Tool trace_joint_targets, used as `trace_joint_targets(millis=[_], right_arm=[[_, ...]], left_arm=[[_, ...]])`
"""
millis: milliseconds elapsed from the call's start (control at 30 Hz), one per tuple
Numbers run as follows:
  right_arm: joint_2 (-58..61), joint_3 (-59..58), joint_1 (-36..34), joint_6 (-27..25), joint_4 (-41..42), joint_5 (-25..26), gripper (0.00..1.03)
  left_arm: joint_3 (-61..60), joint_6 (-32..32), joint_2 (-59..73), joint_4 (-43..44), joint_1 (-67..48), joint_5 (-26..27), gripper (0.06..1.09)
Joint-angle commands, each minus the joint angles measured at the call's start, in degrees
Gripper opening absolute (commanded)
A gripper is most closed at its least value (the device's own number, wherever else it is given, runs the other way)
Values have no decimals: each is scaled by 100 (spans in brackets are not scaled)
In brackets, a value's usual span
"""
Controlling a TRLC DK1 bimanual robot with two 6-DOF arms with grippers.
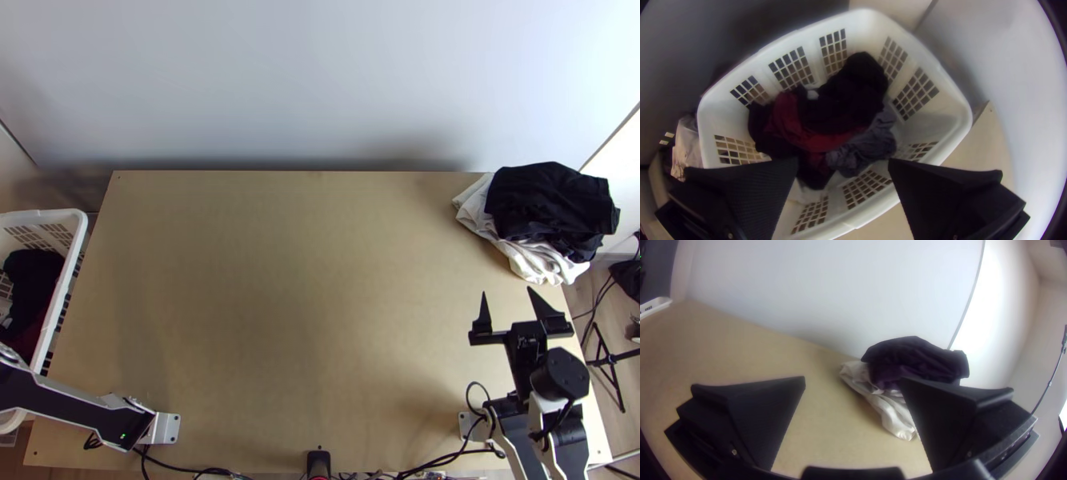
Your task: Fold the t-shirt
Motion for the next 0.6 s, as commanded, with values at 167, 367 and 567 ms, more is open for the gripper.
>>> trace_joint_targets(millis=[167, 367, 567], right_arm=[[1887, 872, -106, 711, 270, 45, 99], [2590, 1382, -176, 1537, -275, 36, 99], [2916, 1795, 9, 1555, -1128, 45, 99]], left_arm=[[-41, 1001, 1284, 727, 482, -2, 104], [73, 1045, 1916, 1966, 429, 7, 104], [1172, 1071, 3050, 1940, 236, -108, 104]])
